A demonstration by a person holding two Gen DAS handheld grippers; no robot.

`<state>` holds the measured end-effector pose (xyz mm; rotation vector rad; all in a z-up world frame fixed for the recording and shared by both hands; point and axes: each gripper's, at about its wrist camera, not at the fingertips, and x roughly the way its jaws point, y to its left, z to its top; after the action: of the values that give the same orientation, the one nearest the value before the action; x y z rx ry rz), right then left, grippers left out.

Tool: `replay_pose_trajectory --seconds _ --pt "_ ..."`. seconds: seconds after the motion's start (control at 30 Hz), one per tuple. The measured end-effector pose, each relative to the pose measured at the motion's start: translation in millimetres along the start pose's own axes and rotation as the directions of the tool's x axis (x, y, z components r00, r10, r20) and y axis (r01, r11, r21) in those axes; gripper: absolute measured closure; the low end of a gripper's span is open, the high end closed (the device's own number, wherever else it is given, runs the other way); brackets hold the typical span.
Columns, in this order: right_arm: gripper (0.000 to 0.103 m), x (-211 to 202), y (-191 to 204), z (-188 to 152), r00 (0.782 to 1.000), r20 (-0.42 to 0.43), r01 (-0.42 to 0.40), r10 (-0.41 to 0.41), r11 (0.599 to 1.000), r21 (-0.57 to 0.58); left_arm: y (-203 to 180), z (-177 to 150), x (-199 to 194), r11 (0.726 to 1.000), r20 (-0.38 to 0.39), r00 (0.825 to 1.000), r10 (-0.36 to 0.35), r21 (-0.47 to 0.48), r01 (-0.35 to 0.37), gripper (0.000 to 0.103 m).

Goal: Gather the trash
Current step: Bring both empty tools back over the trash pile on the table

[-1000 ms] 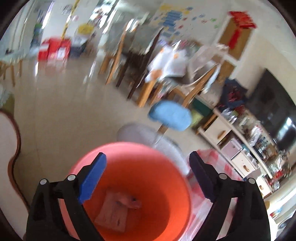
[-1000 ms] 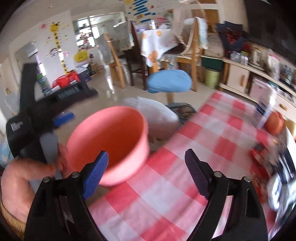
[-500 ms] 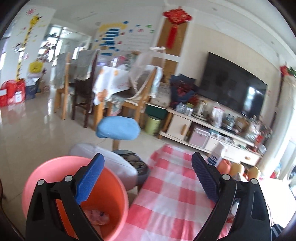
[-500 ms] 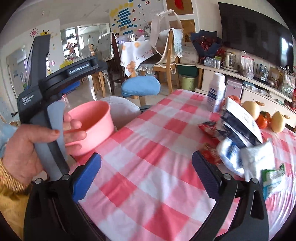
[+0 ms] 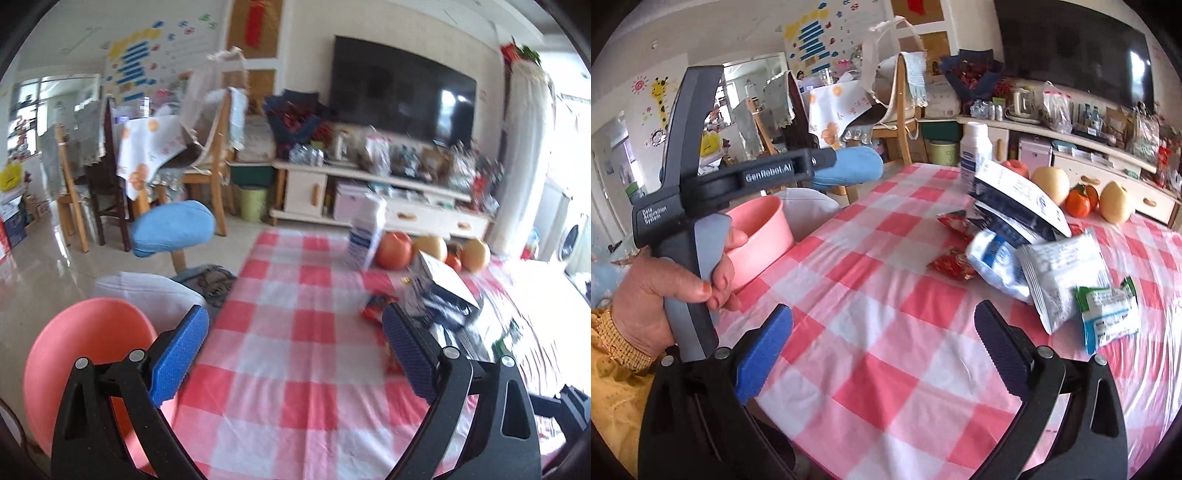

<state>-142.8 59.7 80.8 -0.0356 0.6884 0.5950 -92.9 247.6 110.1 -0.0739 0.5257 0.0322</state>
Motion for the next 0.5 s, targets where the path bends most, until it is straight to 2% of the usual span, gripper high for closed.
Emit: replay_pose_trajectory --seconds 0.17,0.5 --pt "0.004 -6.9 -13.1 -5.3 1.000 -0.003 0.000 0.000 1.000 0.022 -27.3 -8.7 3.0 0.995 -0.017 0.999 -0.047 0.088 0.048 0.009" --pt "0.004 -23.1 -53.5 -11.5 1.000 0.009 0.028 -0.029 0.995 0.095 -60.6 -19.4 14.6 0.982 -0.071 0.993 -0.089 0.161 0.100 0.009"
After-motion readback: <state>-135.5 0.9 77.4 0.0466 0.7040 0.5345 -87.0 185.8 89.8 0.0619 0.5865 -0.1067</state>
